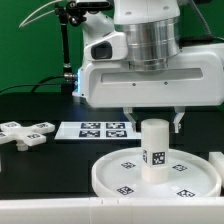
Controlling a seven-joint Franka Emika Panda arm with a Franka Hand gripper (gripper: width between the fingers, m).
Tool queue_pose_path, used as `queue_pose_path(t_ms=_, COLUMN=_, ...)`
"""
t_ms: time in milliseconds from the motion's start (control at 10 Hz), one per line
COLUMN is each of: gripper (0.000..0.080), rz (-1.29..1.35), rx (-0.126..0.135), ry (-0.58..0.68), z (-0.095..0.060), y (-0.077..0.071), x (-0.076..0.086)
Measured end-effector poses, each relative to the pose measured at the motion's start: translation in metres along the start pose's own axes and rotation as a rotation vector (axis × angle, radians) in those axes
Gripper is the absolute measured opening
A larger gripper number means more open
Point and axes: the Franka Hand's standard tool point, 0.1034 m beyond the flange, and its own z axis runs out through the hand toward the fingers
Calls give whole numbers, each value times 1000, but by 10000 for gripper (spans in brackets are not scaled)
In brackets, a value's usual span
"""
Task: Assemble round table
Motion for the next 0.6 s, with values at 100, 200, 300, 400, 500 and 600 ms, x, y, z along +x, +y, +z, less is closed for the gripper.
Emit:
queue_pose_path(t_ms=100, gripper=409, rz=77, rx=7, ry=-2, z=0, y=-1, x=0)
queue_pose_path(t_ms=200, gripper=409, rz=170, rx=24, ry=-8, z=0, y=-1, x=0)
queue_pose_path(t_ms=300, gripper=409, rz=254, rx=37, ry=-14, z=0, y=-1, x=0)
queue_pose_path(t_ms=400, gripper=409, rz=362, rx=57, ry=-23, z=0, y=-2, x=-1)
queue_pose_path(t_ms=500, gripper=409, rz=425, rx=70, ry=-30, z=0, y=-2, x=-1)
queue_pose_path(t_ms=600, gripper=409, rz=518, rx=81, ry=-32, z=1, y=-4, x=-1)
